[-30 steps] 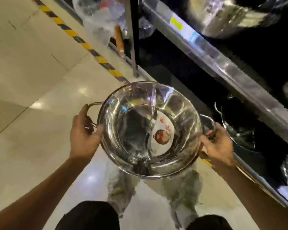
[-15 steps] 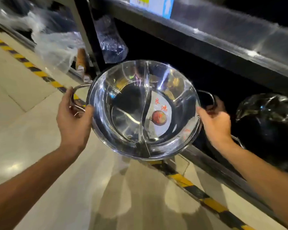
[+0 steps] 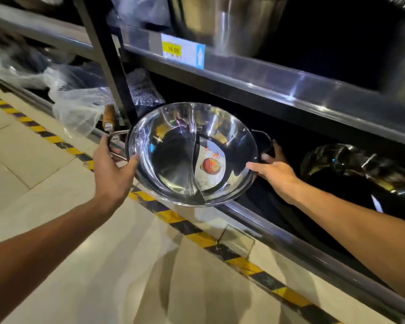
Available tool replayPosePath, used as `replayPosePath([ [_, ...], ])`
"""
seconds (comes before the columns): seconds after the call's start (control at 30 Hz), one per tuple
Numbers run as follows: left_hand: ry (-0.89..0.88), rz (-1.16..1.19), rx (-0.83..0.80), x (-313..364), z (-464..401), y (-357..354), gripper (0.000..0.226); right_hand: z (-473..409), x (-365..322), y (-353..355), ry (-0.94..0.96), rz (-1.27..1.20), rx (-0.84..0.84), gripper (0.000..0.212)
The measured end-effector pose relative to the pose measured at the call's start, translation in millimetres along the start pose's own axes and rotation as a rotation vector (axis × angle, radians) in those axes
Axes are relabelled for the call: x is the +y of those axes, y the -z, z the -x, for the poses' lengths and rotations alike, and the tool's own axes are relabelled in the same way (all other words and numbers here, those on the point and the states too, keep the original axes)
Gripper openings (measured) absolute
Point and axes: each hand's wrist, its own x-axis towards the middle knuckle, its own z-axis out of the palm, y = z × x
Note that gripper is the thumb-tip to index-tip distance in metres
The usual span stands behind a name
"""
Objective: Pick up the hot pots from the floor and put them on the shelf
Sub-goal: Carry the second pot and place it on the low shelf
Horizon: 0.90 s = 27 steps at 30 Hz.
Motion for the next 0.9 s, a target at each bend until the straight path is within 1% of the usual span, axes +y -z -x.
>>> replayPosePath([
  [0.07,0.02,0.031,-0.043,0,6,0,0.078,5,4,8,-0.012,0.012,-0.161,0.129],
  [0.1,0.026,0.053,-0.064,1,9,0,0.078,8,5,12,-0.028,-0.005,-0.237,0.132],
  [0.17,0.042,0.132,-0.114,4,14,0,0.082,17,4,17,-0.074,-0.039,-0.323,0.135],
  [0.2,0.057,0.192,-0.145,6,17,0,0.085,21,3,18,-0.085,-0.042,-0.329,0.133],
  [0.27,0.093,0.313,-0.222,11,25,-2,0.095,26,5,21,-0.071,-0.064,-0.277,0.128],
  [0.33,0.127,0.38,-0.305,15,30,-6,0.104,27,7,24,-0.059,-0.115,-0.197,0.122],
  [0.5,0.158,0.465,-0.423,26,29,-23,0.109,24,16,28,-0.02,-0.172,-0.02,0.108],
  [0.63,0.153,0.484,-0.466,30,14,-38,0.105,15,23,24,0.007,-0.119,0.019,0.101],
  [0.77,0.169,0.454,-0.489,29,-7,-53,0.103,-2,18,18,0.007,-0.066,0.043,0.102],
  [0.9,0.186,0.422,-0.507,23,-26,-72,0.105,-22,12,13,0.046,0.031,0.08,0.102],
])
